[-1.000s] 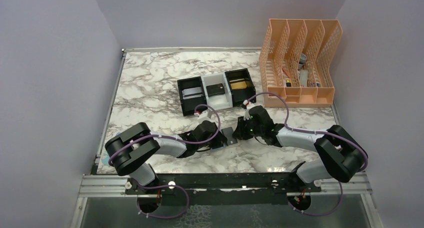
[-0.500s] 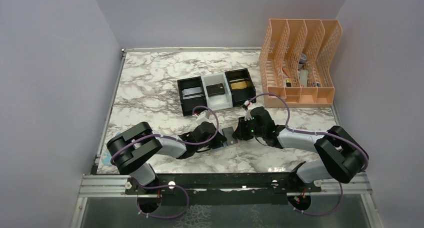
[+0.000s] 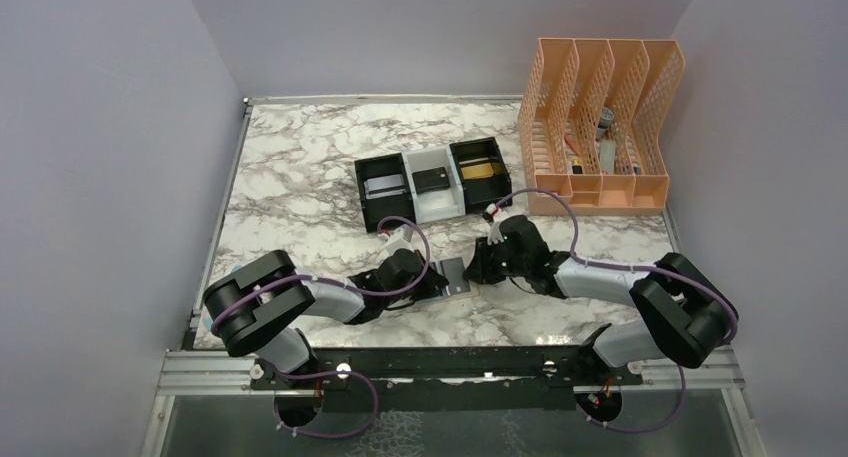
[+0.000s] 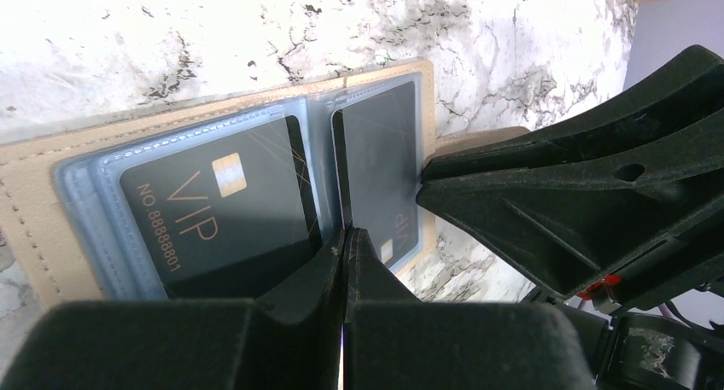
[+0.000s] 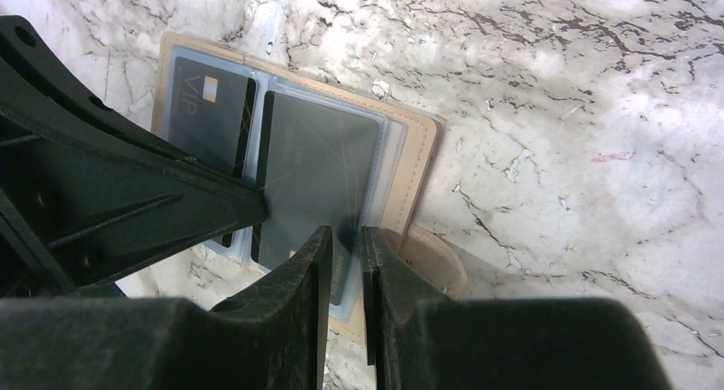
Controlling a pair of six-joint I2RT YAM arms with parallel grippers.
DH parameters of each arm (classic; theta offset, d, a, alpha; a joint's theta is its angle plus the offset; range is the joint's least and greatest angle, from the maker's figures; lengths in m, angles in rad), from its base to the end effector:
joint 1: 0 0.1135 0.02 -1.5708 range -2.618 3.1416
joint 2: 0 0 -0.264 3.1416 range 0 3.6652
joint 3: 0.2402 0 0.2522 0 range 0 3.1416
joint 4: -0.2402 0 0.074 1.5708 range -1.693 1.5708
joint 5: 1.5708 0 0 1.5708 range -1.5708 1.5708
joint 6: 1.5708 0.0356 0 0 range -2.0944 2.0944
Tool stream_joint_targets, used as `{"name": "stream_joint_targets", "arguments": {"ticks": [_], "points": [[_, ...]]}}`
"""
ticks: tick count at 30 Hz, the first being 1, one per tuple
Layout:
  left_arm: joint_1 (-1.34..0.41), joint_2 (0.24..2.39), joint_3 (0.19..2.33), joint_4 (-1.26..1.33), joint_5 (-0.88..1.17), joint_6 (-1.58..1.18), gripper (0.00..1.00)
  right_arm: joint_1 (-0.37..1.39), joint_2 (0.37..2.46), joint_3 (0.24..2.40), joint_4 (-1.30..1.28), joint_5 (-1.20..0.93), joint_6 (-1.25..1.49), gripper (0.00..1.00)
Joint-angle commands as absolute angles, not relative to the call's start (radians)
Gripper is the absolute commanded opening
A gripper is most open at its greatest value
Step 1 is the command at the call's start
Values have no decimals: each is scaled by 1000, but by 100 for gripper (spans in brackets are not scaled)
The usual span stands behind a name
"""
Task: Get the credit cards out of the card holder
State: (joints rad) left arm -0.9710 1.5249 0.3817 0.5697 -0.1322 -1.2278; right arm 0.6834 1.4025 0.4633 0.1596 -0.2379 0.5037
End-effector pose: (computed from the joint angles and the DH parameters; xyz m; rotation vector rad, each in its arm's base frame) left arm 0.1483 -0.2086 0.1199 -0.3871 2.3331 -1.0756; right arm 0.1855 0.1619 0.1351 -0.3468 2.4658 0.8273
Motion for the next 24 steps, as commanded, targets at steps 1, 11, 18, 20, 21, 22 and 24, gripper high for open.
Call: {"name": "stream_joint_targets", "arguments": {"ticks": [1,11,18,20,21,22,24], "points": [[-974,1519,369,535,-164,-1205,0,693,1400,466,69,-278,500,19],[-974,1508,383,528,-146,-1167,0,692,1321,514,-12,-258,471,19],[-974,1520,407,522,-124,-1150,0,693,1304,579,-33,-324,464,20],[-974,1521,411,520,-121,-1145,0,693,1315,581,-6,-345,478,21],[-974,1520,410,519,-121,-1145,0,692,1328,585,-1,-347,485,21],[-974,1520,412,519,-121,-1144,0,692,1346,590,0,-343,486,21],[-974,1520,413,517,-121,-1144,0,693,1386,600,-2,-318,489,23]]}}
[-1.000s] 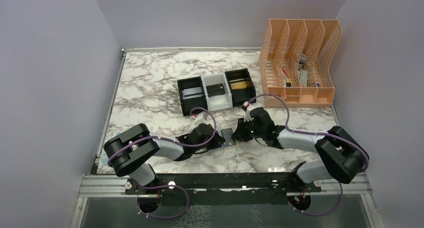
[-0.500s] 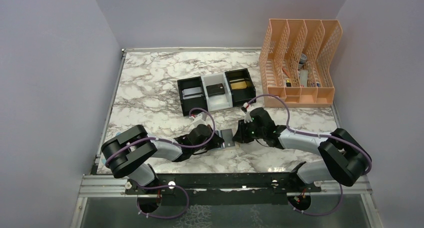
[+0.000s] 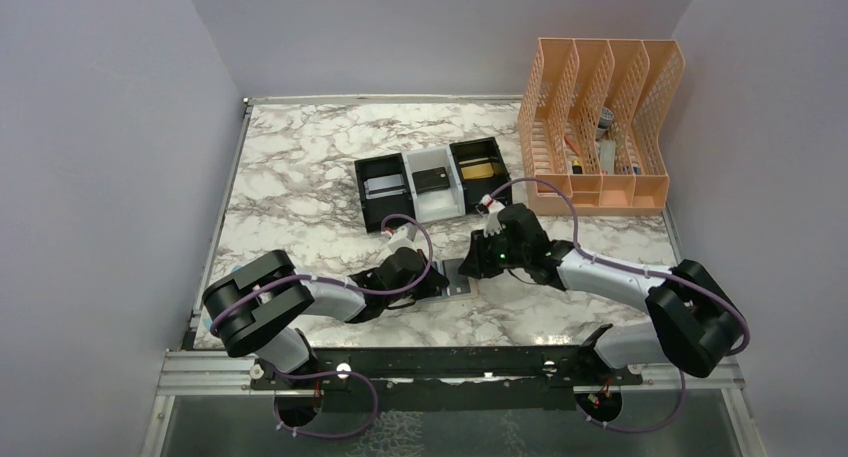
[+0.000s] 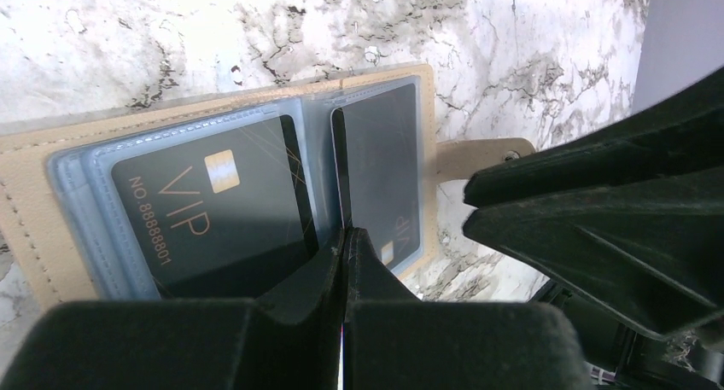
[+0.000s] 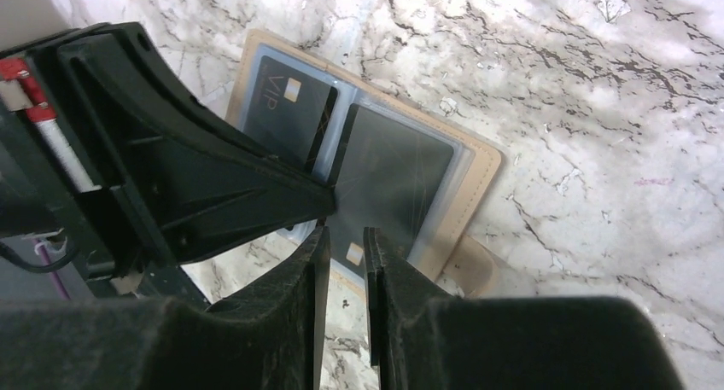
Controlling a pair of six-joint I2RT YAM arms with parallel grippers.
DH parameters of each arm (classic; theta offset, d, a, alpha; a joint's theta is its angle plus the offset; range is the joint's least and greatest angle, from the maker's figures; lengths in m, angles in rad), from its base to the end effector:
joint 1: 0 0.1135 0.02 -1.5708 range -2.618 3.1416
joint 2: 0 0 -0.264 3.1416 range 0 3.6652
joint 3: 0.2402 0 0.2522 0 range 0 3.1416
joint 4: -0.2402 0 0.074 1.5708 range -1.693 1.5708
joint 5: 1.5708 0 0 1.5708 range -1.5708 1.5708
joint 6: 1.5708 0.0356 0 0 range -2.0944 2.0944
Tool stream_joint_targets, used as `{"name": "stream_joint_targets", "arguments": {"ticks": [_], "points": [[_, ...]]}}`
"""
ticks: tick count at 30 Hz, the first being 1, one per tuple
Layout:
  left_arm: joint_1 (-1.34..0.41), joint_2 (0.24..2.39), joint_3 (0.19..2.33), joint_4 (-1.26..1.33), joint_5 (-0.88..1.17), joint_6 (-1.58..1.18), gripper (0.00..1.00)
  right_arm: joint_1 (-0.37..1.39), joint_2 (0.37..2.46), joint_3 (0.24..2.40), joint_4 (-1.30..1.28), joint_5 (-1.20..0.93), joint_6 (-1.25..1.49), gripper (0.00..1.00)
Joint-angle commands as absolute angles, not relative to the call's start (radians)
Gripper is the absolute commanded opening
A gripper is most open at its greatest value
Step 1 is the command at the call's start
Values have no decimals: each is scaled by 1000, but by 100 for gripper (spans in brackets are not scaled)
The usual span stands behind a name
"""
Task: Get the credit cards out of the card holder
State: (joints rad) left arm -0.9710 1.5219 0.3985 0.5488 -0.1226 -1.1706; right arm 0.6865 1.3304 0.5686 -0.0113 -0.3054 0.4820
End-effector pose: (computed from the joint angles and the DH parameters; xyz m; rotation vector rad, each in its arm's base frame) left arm 0.1498 -0.2113 0.1229 -0.3130 2.3364 -1.0551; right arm 0.1890 0.1687 0.1689 -0.4146 2.4595 0.8981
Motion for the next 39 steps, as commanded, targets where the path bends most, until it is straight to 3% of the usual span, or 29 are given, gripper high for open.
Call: {"name": "stream_joint_targets", "arguments": {"ticks": [1,6,12,17,21,28,39], "points": [[-974,1520,413,516,-120,-1144,0,692,1410,602,-3,-303,489,23],[-973,1527,416,512,-115,-1148,5,693,1475,581,-11,-218,491,25],[-973,1543,425,514,-115,-1165,23,692,1486,546,0,-205,489,26],[-973,1547,424,515,-143,-1195,24,692,1489,522,14,-203,504,26],[-973,1540,407,528,-164,-1220,20,693,1492,505,27,-205,515,26],[-973,1540,400,562,-154,-1217,0,691,1498,494,49,-222,522,26],[-973,1429,323,564,-204,-1246,0,681,1494,495,39,-189,531,26]]}}
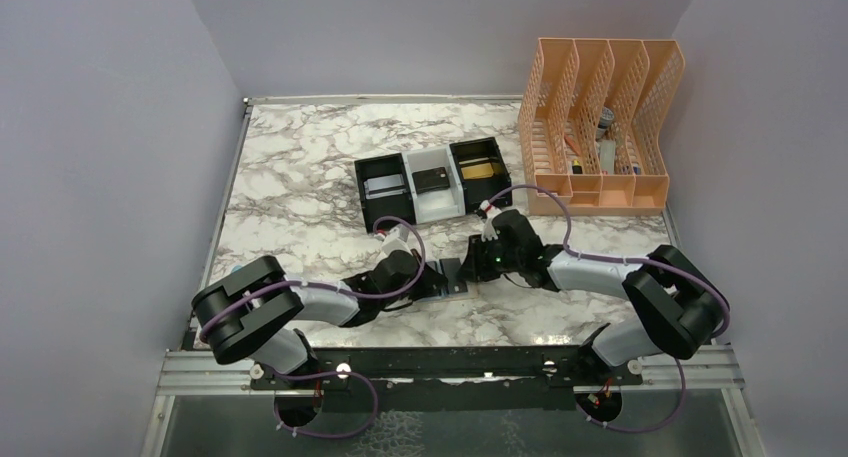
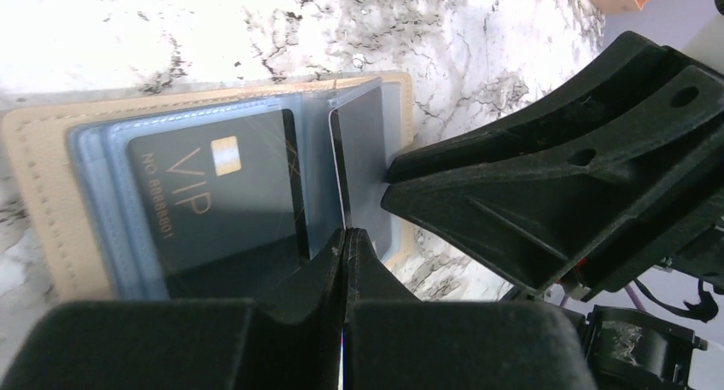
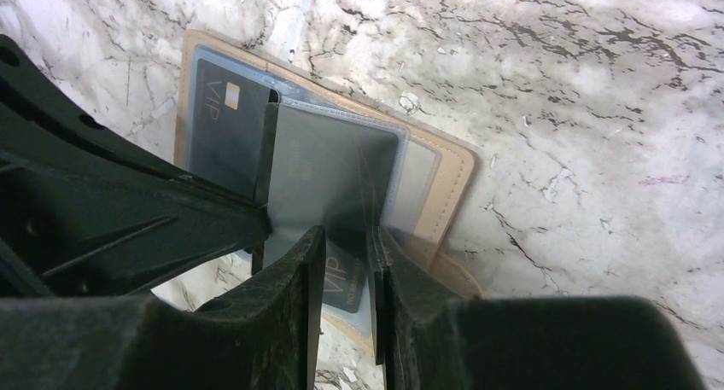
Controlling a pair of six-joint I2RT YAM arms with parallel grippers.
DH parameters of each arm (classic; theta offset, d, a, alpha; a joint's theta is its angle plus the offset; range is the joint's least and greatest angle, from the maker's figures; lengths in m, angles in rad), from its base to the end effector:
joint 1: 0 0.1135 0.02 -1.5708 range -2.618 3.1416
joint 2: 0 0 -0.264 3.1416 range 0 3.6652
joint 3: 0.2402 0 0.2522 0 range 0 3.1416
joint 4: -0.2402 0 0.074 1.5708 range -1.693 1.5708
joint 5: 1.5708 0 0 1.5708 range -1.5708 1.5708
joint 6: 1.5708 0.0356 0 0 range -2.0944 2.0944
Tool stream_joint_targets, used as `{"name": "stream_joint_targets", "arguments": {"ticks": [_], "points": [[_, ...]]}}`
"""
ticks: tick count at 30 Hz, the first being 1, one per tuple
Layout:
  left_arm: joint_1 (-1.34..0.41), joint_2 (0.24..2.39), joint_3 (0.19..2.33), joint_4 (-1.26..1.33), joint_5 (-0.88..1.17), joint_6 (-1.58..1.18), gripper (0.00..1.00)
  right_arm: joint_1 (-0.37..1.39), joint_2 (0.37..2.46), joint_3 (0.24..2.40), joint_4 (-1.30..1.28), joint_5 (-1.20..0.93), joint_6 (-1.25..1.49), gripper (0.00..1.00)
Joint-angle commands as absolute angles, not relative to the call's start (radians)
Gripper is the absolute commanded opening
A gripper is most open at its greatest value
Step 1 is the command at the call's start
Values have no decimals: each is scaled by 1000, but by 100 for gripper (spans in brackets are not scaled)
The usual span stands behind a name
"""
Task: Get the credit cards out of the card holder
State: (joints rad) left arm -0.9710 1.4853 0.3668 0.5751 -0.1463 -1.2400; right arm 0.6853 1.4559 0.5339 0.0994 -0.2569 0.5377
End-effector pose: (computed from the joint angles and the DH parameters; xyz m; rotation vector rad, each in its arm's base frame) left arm 0.1465 -0.2051 0.1260 -0.4084 2.2987 -1.0996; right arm 0.1950 0.1711 0.1374 -0.3160 2.5257 0.8418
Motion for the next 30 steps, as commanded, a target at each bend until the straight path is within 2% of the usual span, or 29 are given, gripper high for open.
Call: {"name": "stream_joint_targets", "arguments": {"ticks": [1,13,17,22,26,30], "points": [[-973,1421,318,564,-207,-1246,0,681,1494,497,39,-192,531,26],[-973,1416,306,561,-208,-1241,0,678,1470,516,8,-195,517,26],[-973,1427,313,561,-200,-1239,0,678,1412,549,-4,-257,494,26],[-972,1447,331,561,-183,-1229,0,678,1342,595,-12,-336,472,31],[-973,1452,339,561,-179,-1226,0,678,1382,617,14,-425,464,34],[-973,1453,345,561,-173,-1223,0,678,1462,616,25,-408,496,35]]}}
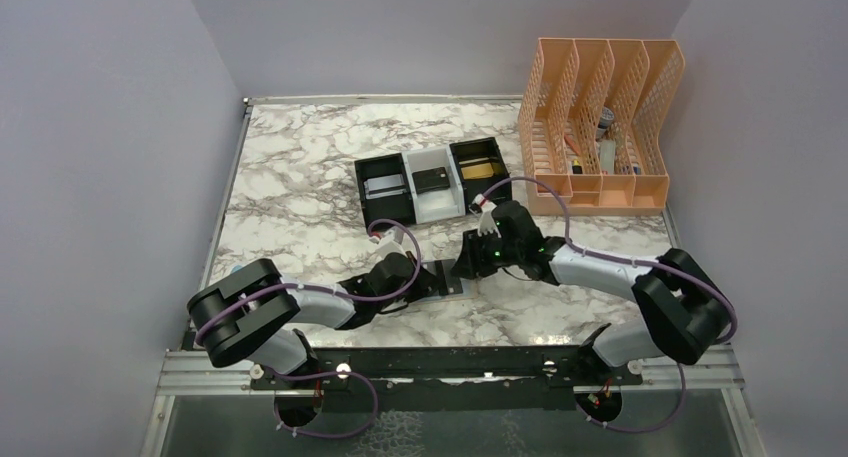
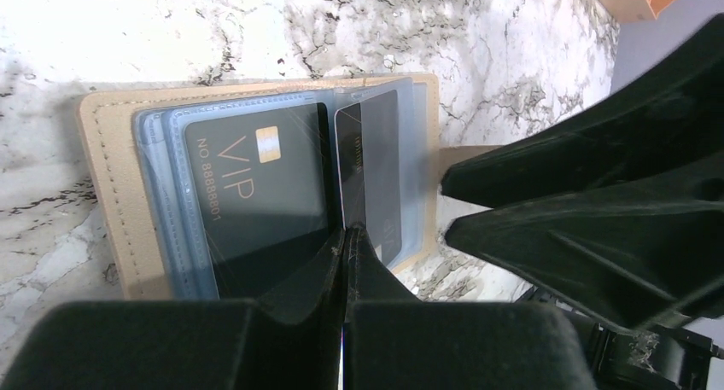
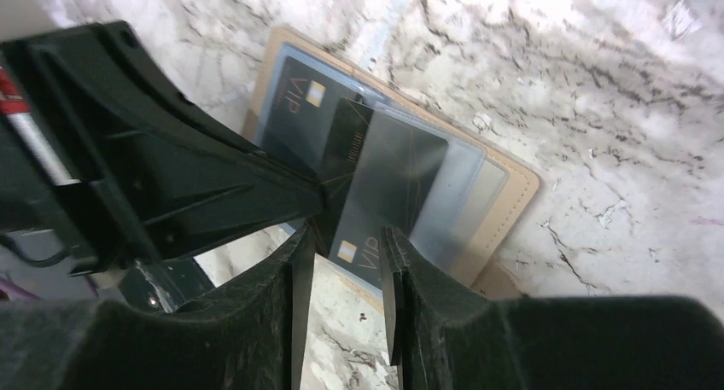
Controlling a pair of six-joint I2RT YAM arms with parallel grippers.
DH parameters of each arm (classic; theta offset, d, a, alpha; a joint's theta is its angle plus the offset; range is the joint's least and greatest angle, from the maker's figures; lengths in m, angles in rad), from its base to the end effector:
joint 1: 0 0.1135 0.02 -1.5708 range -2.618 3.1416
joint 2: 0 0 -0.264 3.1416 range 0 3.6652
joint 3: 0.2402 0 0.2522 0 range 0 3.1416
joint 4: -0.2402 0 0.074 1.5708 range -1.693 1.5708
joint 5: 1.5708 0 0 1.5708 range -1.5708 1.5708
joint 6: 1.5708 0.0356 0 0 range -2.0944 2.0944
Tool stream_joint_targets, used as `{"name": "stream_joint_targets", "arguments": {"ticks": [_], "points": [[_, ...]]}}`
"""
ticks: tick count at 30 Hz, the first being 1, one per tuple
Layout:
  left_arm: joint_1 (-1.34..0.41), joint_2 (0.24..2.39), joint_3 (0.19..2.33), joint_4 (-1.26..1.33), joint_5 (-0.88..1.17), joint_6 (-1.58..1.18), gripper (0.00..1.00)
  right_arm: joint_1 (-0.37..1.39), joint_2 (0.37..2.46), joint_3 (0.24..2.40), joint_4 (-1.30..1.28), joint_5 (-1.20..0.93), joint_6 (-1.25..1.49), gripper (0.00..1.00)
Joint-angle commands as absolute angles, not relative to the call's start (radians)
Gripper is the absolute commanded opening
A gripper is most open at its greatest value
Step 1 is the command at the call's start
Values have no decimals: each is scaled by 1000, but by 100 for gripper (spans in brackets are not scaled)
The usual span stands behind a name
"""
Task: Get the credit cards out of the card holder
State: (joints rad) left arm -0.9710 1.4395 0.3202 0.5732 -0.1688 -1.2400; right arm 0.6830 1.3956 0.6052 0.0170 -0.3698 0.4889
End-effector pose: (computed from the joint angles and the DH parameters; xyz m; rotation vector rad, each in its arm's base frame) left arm 0.1401 -0.1943 0.1243 -0.4210 2.2872 -1.0795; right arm 0.1980 0.1776 0.1667 -0.4382 2.4689 0.9719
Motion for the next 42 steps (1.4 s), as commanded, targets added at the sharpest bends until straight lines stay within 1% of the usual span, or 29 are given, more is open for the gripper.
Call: {"name": "stream_joint_targets", "arguments": {"ticks": [1,6,12,19,24,30,33,34,42], "points": [[-973,1452,346,561,-171,-1222,1,678,1479,612,25,-390,501,36],[-973,1468,359,562,-160,-1217,8,678,1516,564,44,-311,522,37],[-973,1521,379,584,-133,-1214,16,678,1521,500,99,-299,558,38],[-971,1576,368,682,-101,-1253,18,678,1520,461,141,-279,583,37],[-971,1606,357,751,-77,-1273,15,678,1531,460,146,-279,581,37],[-971,1572,333,755,-96,-1282,10,678,1533,464,131,-251,576,37],[-972,1551,319,755,-107,-1282,1,676,1532,466,127,-235,576,37],[-971,1546,313,754,-109,-1282,0,674,1534,468,125,-235,574,37],[-972,1515,284,752,-126,-1288,0,669,1541,479,115,-230,568,37]]}}
